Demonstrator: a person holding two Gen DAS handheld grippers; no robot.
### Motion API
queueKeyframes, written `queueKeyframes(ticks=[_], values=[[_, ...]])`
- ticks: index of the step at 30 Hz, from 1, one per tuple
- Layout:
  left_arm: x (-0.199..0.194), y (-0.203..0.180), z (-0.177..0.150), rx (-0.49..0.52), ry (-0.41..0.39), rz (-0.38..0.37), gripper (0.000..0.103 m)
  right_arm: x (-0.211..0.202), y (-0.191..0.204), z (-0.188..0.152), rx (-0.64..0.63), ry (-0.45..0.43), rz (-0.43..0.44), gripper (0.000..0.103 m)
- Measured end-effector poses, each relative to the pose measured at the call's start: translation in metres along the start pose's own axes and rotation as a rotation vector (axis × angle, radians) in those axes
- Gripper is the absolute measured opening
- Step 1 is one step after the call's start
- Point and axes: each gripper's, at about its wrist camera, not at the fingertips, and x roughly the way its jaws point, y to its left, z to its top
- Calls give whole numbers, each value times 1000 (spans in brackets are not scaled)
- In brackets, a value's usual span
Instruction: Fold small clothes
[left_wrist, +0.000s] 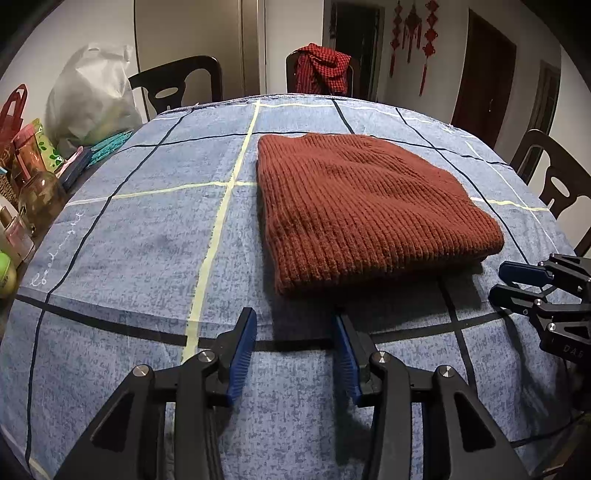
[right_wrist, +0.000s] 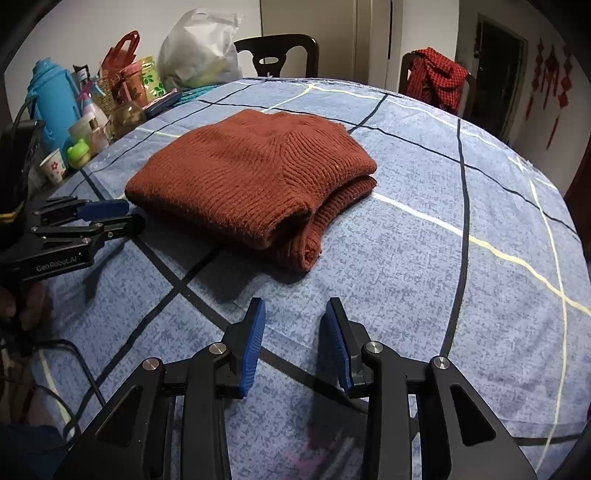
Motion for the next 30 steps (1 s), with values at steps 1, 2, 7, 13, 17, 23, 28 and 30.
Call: queueKeyframes(ticks=[1,2,7,13,17,23,28,30], values=[[0,0,-1,-2,-1,1,48,0,0,0,1,-1,0,35],[0,0,-1,-3,-2,2,49,0,0,-1,2,-1,1,35],[0,-2,-3,3,-1,0,58,0,-1,-1,3,-2,2,36],[1,-3,-3,12,4,10,63,0,-1,-1,3,-2,1,36],[1,-2,-3,9,5,11,64,0,-1,-1,7,-2,6,36],[1,-1,-3,6,6,14,65,0,-1,-1,7,-2,4,36],[1,-1,-3,6,6,13,66,0,-1,-2,7,-2,4,36],[2,-1,-3,5,7,12,66,0,-1,-2,7,-2,5,36]])
